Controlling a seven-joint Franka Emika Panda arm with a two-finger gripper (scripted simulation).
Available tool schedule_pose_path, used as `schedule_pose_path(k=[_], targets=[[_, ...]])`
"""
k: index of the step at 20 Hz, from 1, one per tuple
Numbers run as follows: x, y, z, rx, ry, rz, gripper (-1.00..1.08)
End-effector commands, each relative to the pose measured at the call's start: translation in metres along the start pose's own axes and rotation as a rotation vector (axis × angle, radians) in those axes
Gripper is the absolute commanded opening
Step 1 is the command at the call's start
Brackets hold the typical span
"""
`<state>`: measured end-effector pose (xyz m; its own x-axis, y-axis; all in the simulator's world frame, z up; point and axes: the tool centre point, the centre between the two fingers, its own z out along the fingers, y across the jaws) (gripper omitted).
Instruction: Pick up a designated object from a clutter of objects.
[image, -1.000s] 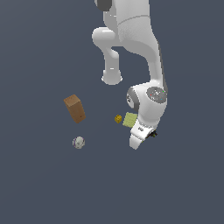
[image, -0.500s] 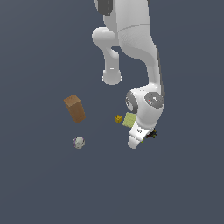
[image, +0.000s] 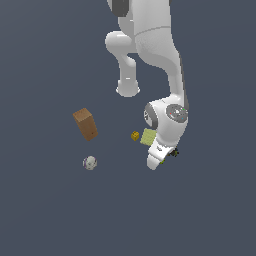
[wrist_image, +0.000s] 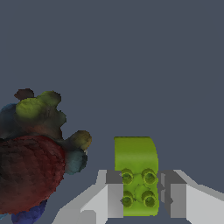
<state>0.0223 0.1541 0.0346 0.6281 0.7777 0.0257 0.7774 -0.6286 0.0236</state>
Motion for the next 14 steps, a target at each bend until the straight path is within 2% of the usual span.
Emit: schedule_pose_path(k=[1, 7, 14], targets=[[-0.002, 0.000, -0.003, 0.000, -0.001, 0.003, -1.00], [-0.010, -0.007, -0.021, 0.001, -0.003, 0.002, -1.00], [-0.026, -0.021, -0.060, 0.002, -0.007, 0.002, -1.00]])
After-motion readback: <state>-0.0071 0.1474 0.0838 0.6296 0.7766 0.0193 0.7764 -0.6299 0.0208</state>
